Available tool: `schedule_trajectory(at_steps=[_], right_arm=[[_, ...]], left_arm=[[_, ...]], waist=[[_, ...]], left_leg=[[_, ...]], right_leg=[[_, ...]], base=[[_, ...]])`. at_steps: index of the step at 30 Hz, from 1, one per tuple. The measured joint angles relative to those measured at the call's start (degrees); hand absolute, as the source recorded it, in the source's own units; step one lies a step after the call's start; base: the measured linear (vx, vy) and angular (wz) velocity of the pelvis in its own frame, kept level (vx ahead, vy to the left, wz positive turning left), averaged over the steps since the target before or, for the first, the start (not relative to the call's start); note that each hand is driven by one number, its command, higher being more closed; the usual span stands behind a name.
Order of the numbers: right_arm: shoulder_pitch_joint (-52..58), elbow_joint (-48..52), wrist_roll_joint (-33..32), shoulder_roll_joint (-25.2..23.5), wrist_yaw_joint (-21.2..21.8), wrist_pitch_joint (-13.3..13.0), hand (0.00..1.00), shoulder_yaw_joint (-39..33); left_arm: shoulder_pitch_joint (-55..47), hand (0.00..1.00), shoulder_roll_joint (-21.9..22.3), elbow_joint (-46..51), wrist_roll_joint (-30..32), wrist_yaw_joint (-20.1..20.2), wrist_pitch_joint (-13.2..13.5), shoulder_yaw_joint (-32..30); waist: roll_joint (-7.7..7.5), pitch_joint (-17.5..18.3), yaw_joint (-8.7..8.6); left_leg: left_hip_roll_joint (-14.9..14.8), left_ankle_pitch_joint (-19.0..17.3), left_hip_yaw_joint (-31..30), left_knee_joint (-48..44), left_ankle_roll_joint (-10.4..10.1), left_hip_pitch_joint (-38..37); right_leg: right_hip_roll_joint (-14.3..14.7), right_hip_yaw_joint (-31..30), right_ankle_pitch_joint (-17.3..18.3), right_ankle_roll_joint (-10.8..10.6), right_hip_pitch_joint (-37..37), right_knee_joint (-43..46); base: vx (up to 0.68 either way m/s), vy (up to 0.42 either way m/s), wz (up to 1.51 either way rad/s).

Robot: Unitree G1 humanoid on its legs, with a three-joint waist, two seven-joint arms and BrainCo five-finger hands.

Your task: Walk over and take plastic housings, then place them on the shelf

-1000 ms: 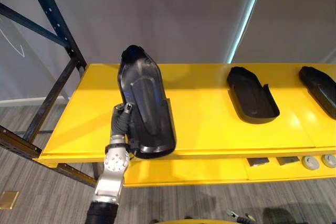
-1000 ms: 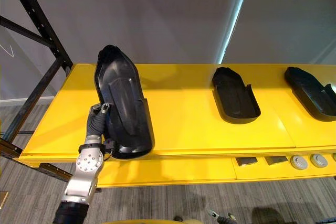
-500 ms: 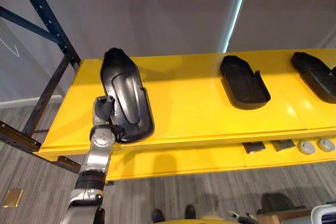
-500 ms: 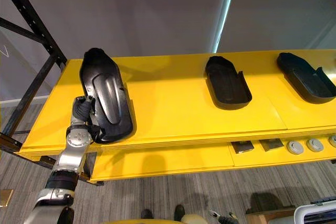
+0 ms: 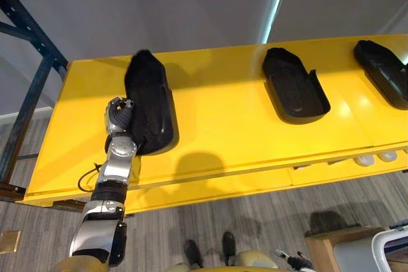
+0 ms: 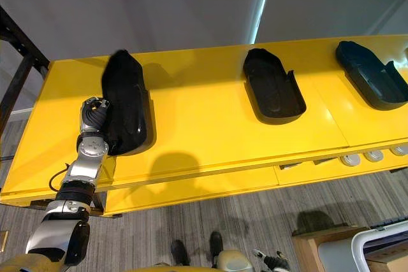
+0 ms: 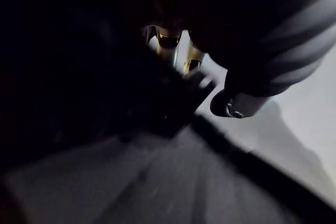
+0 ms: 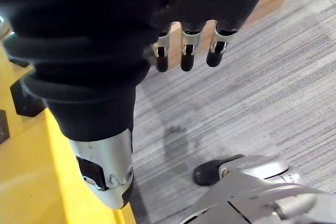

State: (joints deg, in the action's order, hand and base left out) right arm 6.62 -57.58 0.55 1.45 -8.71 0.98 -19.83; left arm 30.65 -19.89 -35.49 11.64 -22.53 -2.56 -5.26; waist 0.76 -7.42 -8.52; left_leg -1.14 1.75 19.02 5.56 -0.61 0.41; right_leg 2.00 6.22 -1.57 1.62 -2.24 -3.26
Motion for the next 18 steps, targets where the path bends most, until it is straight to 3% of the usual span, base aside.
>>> schedule_trajectory(at_steps=[7,10,16,18], right_arm=[[-0.01,0.04,-0.03,0.07,-0.08,-0.16,0.00,-0.05],[-0.02,0.04,-0.03,0.09,-0.11,-0.12,0.00,-0.05],[0.09,-0.09,-0.04,0.05,-0.16,-0.12,0.00,-0.10],[0.27,-0.28,-0.08,0.02,-0.10,-0.12,0.00,-0.63]], left_arm=[[1.84,0.00,1.43,0.32,-2.73,-1.65,0.21,-0.15],[0.03,0.00,3.87,6.02,-5.26,-3.00,0.26,-0.83],[-9.57,0.00,8.55,27.94,-5.11,-5.34,0.81,-0.20],[-13.50,0.00,9.92,37.28,-2.66,-5.14,2.51,2.67]], waist=[[0.29,-0.54,-0.04],[0.27,-0.68,0.01],[0.28,-0.69,0.08],[0.31,-0.69,0.91]], left_leg=[[-0.10,-0.01,-0.04,0.31,-0.02,0.08],[-0.05,-0.01,-0.19,0.31,-0.02,0.14],[0.02,0.00,-0.75,0.00,0.00,0.06],[0.05,0.00,-1.26,-0.01,0.00,0.06]], right_leg=[[0.04,0.00,0.00,0.01,-0.13,0.00],[-0.02,0.11,0.00,0.01,-0.12,0.00],[-0.07,0.19,0.00,0.01,0.08,0.00],[-0.10,0.37,0.00,0.01,0.20,0.01]], base=[[-0.03,0.001,0.00],[-0.01,0.003,0.01],[0.00,0.000,0.02],[-0.01,0.003,0.05]])
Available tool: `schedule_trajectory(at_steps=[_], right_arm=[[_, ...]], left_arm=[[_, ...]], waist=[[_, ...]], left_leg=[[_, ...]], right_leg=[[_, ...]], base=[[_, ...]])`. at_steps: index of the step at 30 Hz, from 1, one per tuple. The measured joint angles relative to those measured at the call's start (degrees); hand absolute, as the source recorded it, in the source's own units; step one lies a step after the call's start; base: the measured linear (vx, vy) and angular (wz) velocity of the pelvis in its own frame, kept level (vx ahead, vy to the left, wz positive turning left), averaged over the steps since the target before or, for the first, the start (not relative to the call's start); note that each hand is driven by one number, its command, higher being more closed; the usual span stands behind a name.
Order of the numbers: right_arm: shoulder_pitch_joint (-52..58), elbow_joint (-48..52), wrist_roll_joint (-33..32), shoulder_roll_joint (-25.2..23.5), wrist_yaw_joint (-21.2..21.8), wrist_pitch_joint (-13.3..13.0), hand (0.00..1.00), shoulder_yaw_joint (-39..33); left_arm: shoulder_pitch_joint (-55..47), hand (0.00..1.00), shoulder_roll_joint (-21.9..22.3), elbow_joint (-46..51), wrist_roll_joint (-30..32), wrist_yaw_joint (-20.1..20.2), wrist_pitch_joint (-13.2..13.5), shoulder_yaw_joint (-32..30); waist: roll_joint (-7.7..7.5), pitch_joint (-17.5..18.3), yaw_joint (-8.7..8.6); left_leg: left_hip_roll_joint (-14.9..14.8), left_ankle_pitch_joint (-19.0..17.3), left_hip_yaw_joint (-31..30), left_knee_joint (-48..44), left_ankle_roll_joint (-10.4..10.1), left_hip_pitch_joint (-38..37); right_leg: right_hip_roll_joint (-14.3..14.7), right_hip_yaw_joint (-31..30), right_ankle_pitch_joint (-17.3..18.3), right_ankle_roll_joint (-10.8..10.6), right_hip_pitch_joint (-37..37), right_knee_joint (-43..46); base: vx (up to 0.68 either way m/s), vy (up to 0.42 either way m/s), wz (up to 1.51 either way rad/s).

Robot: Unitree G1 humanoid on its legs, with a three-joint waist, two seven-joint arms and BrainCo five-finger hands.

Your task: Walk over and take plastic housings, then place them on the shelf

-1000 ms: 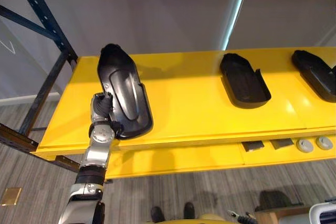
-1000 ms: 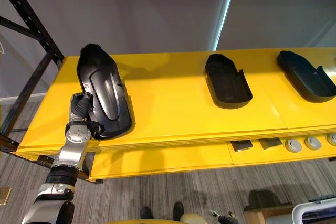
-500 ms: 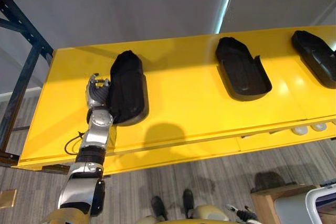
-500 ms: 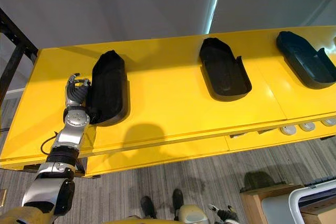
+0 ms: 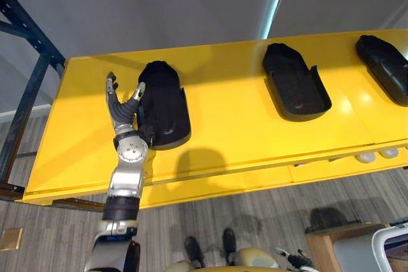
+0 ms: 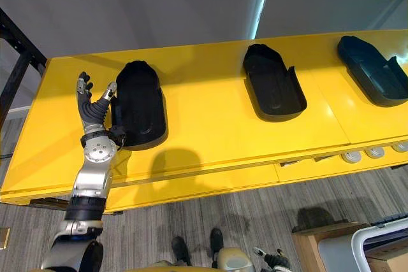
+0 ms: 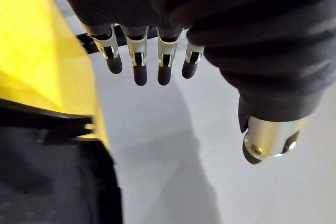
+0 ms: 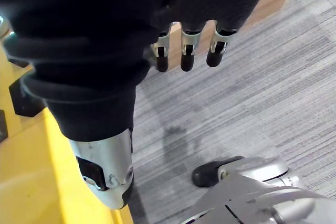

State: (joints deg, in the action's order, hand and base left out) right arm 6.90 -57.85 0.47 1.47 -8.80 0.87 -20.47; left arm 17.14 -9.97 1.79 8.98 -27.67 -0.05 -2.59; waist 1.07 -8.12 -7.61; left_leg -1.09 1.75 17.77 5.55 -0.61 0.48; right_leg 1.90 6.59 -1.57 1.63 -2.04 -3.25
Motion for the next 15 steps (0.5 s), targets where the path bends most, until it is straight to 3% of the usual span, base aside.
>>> schedule_trajectory(at_steps=[1,2,7,8,15], right_arm=[[0.10,-0.11,-0.01,0.01,0.02,0.00,0.00,-0.14],[0.22,-0.39,-0.05,-0.01,0.06,0.00,0.00,-0.52],[0.52,-0.41,-0.13,0.11,0.23,0.02,0.00,-0.85],[0.95,-0.39,-0.14,0.11,0.26,0.01,0.00,-0.98],[1.65,0.49,0.05,0.21,0.21,0.19,0.00,-0.42]], left_arm=[[-0.95,0.00,0.35,2.01,0.87,0.11,0.62,0.91],[-3.04,1.00,0.88,5.66,2.13,0.28,1.67,2.64],[-13.56,1.00,1.90,13.72,6.54,4.33,4.97,6.72],[-15.78,1.00,2.57,13.70,7.09,5.55,5.48,7.79],[-25.74,1.00,3.40,9.60,7.64,10.18,6.18,12.46]], waist=[[0.00,0.00,0.32],[0.00,0.00,0.67],[0.23,0.08,1.31],[0.28,0.11,2.06],[0.18,0.62,2.63]], left_leg=[[0.01,0.00,-0.04,-0.01,0.00,-0.03],[0.02,0.00,-0.22,-0.01,0.00,-0.11],[0.02,-0.32,-0.72,0.32,0.40,-0.63],[0.01,-0.54,-0.72,0.32,0.27,-0.64],[-0.02,-0.38,-0.50,0.35,0.50,-2.37]], right_leg=[[-0.01,0.00,0.00,0.00,0.03,0.00],[-0.02,0.10,0.00,0.00,0.18,0.00],[-0.04,0.38,0.01,0.00,0.81,0.01],[-0.03,0.36,0.01,0.00,0.81,0.06],[-0.12,0.86,0.34,-0.58,2.65,0.24]], base=[[-0.02,0.008,0.06],[-0.02,0.007,0.05],[-0.04,0.011,0.04],[-0.05,0.015,0.01],[-0.02,0.010,0.04]])
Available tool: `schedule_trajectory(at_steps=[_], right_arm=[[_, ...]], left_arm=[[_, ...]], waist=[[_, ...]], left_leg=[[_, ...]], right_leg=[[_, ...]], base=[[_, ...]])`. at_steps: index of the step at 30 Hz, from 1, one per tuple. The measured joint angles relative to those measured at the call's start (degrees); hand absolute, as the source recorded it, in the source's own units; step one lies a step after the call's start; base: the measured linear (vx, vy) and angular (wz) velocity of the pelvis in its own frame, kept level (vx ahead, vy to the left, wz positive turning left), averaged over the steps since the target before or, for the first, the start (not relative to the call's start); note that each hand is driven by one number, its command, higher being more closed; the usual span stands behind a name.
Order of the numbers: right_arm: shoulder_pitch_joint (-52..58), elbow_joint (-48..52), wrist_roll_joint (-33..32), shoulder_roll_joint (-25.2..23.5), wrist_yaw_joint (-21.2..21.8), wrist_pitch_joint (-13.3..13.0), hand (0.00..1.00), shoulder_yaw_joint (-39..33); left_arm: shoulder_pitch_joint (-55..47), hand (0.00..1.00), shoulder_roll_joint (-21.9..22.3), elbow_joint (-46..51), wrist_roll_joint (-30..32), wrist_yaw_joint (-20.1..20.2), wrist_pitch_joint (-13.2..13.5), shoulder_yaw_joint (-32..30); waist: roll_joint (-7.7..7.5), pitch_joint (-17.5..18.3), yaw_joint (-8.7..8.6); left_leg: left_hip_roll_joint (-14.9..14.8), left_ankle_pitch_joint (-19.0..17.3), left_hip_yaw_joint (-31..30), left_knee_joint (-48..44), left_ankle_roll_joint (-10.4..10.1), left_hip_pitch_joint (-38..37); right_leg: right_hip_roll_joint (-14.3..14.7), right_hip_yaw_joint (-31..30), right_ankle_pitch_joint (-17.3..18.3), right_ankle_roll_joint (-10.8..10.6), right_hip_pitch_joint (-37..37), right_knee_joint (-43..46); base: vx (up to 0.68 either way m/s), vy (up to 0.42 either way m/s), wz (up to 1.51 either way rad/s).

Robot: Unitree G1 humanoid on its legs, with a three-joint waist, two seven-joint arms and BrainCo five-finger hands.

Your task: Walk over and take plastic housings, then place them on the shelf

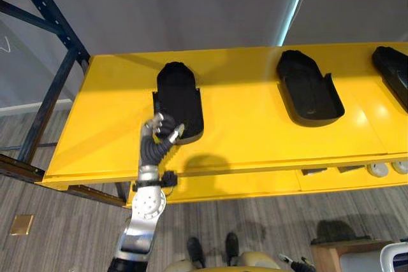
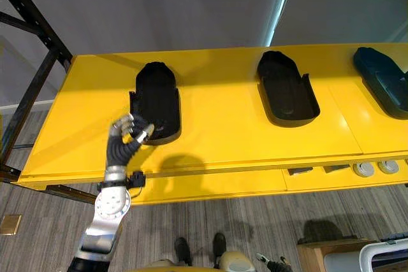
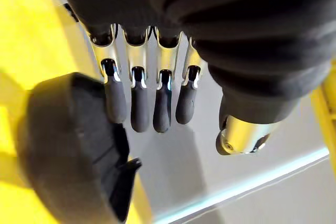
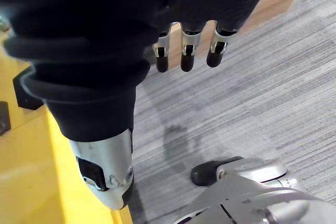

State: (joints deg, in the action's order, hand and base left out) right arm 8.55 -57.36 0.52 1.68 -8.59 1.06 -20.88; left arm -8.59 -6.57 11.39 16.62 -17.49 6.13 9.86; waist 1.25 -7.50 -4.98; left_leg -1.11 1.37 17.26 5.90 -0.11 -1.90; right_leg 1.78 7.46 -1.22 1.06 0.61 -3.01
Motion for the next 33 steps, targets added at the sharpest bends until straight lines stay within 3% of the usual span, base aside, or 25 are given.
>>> schedule_trajectory(at_steps=[6,20,28,33], right_arm=[[0.53,0.36,0.08,0.15,-0.13,0.48,0.00,1.40],[0.77,0.43,1.34,-0.44,-0.19,0.65,0.00,1.59],[0.74,0.19,1.90,-0.54,-0.21,0.70,0.00,1.55],[0.31,0.18,1.96,-0.65,-0.20,0.70,0.00,1.49]], left_arm=[[-0.02,1.00,0.78,-6.68,2.68,2.44,-0.47,1.32],[7.31,1.00,1.38,-18.06,7.08,1.12,-3.10,1.64],[11.75,1.00,1.94,-23.05,8.84,0.51,-3.36,0.98],[14.40,1.00,1.68,-25.61,8.97,-0.21,-3.54,0.61]], waist=[[-0.44,1.54,1.00],[-1.25,3.95,1.02],[-1.57,4.25,0.66],[-1.63,4.28,-0.52]], left_leg=[[-0.07,-0.01,0.33,0.02,-0.02,0.05],[-0.07,-0.08,1.89,0.03,0.00,-0.56],[-0.04,-0.11,2.00,0.04,-0.05,-0.60],[0.03,-0.17,1.90,0.04,-0.06,-0.43]], right_leg=[[0.01,0.00,0.18,-0.27,-0.10,-0.13],[0.05,-1.26,-0.37,-0.04,0.45,-1.18],[0.10,-1.38,-0.49,-0.19,0.78,-2.02],[0.09,-1.37,-0.60,-0.26,0.80,-2.42]], base=[[0.00,0.000,0.00],[0.00,0.005,-0.05],[0.00,0.000,0.00],[0.00,0.000,0.00]])
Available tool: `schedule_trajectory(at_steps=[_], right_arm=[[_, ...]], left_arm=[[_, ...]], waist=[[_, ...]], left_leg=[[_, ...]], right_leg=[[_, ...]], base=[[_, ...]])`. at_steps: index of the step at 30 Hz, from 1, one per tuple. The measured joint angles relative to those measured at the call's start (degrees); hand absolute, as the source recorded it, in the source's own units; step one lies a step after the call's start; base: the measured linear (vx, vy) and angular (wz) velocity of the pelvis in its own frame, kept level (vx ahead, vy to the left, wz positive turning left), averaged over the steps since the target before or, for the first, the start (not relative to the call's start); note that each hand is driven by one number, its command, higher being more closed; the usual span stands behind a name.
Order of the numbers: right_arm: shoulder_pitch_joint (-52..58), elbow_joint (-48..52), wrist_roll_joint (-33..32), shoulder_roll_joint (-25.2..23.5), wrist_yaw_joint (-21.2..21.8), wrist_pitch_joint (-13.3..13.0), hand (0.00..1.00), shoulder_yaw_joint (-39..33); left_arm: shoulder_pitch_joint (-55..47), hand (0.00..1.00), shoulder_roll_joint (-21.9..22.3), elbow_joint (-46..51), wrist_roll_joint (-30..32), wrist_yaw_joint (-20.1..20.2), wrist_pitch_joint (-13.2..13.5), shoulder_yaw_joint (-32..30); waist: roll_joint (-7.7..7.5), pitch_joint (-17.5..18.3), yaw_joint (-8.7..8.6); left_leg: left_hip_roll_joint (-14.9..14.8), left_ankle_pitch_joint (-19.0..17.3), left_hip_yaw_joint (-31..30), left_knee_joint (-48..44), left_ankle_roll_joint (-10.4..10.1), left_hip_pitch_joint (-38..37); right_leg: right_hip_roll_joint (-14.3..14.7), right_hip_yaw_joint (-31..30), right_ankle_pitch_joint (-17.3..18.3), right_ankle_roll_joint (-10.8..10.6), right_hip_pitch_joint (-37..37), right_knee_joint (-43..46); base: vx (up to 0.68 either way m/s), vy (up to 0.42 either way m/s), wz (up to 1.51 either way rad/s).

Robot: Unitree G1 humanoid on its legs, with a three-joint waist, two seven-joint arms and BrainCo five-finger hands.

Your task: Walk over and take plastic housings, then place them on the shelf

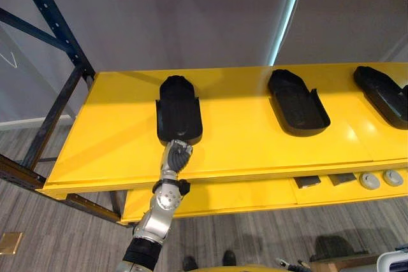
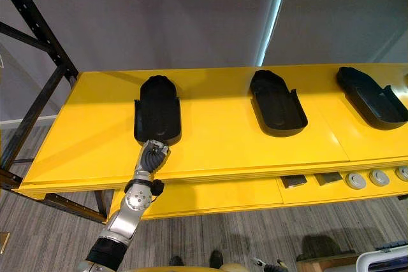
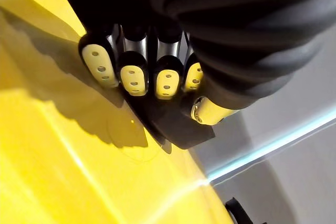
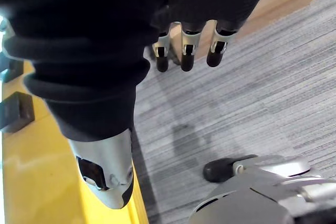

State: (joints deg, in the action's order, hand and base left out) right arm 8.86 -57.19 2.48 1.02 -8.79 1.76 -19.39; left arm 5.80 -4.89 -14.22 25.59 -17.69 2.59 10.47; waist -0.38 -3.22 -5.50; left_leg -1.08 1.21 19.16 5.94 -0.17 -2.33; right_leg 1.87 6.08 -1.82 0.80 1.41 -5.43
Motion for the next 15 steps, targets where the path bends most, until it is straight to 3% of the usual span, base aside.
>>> schedule_trajectory(at_steps=[15], right_arm=[[-0.69,-0.53,0.36,-0.02,0.10,-0.04,0.00,-0.34]], left_arm=[[1.37,1.00,-1.47,1.70,-1.33,0.18,-0.69,-0.12]], waist=[[-0.01,-0.01,-0.48]], left_leg=[[0.08,0.04,-0.80,0.00,0.07,0.57]], right_leg=[[0.00,0.58,-0.36,0.50,-0.27,-0.16]], base=[[0.00,0.001,0.01]])
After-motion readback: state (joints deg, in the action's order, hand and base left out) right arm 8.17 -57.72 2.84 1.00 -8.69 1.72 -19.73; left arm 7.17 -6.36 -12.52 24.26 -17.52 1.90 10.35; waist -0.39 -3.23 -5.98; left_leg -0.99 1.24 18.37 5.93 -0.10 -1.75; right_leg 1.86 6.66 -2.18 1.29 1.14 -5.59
